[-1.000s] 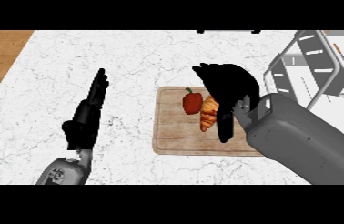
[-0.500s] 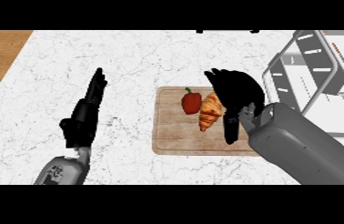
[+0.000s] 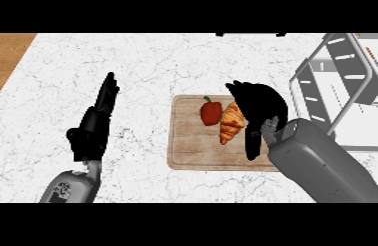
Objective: Pick the croissant from the cutting board and place it in the tiered basket
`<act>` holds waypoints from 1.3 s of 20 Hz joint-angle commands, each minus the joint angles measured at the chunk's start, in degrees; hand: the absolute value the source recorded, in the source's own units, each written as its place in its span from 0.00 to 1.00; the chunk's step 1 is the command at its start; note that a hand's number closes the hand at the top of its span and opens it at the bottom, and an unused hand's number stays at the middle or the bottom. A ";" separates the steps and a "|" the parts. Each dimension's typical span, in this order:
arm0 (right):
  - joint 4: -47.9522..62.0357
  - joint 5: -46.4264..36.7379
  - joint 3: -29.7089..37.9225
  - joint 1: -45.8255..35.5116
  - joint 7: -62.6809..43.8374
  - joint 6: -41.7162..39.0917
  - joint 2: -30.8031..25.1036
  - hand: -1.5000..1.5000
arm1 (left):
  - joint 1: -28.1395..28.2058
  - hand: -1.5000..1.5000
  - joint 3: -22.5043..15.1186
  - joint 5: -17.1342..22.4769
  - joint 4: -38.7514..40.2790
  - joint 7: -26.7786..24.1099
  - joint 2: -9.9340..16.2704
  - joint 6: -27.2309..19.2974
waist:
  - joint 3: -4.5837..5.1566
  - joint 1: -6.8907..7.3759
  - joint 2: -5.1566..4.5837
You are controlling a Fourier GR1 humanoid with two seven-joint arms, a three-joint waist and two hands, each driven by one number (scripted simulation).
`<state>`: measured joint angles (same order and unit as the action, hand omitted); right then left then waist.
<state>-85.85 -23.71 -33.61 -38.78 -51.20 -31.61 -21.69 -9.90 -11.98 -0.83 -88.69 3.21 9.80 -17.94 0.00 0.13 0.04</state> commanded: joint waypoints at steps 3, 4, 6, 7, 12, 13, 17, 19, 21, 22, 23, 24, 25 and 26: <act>-0.48 -4.79 1.98 2.78 -1.91 -2.87 5.91 0.00 | -0.69 0.50 1.34 -1.81 0.35 1.30 -1.07 0.67 | 0.00 0.01 0.01; 3.12 -6.87 1.86 2.61 1.83 -2.30 5.12 0.00 | -0.19 0.50 2.91 -0.21 1.72 -1.63 -0.07 2.92 | 0.01 0.10 -0.05; 2.70 -6.34 6.52 2.76 6.37 -4.92 1.94 0.00 | 0.98 0.50 1.15 -1.87 3.20 -3.37 -2.60 2.01 | 0.01 -0.04 -0.04; 1.34 -8.11 4.95 3.30 1.07 -4.14 7.57 0.00 | 1.58 0.50 0.49 -3.10 -1.35 0.90 -2.49 1.18 | 0.00 0.06 0.02; 9.52 -9.51 8.80 -1.02 4.34 -6.58 9.97 0.00 | 3.57 0.50 1.34 -3.99 -2.79 -0.63 -2.38 1.65 | 0.00 0.39 -0.02; 10.63 -11.78 8.53 0.76 7.62 -4.51 8.88 0.00 | 4.64 0.50 -0.16 -4.88 -1.02 -2.67 -4.12 1.39 | 0.00 0.28 -0.05; 14.38 -16.18 7.47 2.68 10.90 -2.06 10.40 0.00 | 2.70 0.50 3.41 -3.00 -1.09 -1.44 -2.36 4.21 | 0.00 0.28 -0.08; 9.20 -16.85 8.24 5.53 9.30 -3.80 10.70 0.00 | 2.98 0.50 2.95 -5.14 1.72 -4.05 -3.76 3.19 | 0.00 -0.01 -0.03; 10.28 -17.56 8.91 4.85 9.00 -5.20 12.45 0.00 | 1.40 0.50 1.78 -6.42 1.13 -1.45 -5.59 2.22 | 0.00 -0.02 -0.03; 10.91 -19.30 9.32 5.87 10.67 -3.62 11.54 0.00 | 1.82 0.50 3.73 -4.65 -1.52 0.09 -3.40 4.70 | 0.00 0.04 -0.03; 12.41 -19.84 8.34 5.70 10.86 -3.06 12.77 0.00 | -2.87 0.50 3.85 -5.54 3.59 0.30 -5.79 2.78 | 0.00 -0.08 -0.08; 17.17 -20.06 10.98 2.22 12.09 -2.46 14.03 0.00 | -0.49 0.50 2.99 -5.96 3.95 -2.41 -6.25 3.07 | 0.00 0.12 -0.11; 11.77 -19.70 10.55 3.65 9.62 -4.57 14.21 0.00 | 2.41 0.50 5.44 -3.47 -4.64 3.05 -2.07 5.85 | 0.00 0.20 0.02; 18.99 -20.61 12.07 2.88 17.33 -1.44 10.93 0.00 | 3.93 0.50 2.45 -5.93 -3.69 0.47 -4.72 3.77 | -0.01 0.35 -0.08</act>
<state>-72.31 -42.26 -23.62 -35.17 -39.81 -34.99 -9.52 -8.32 -8.63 -5.72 -89.52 3.22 5.67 -14.12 0.00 0.28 -0.01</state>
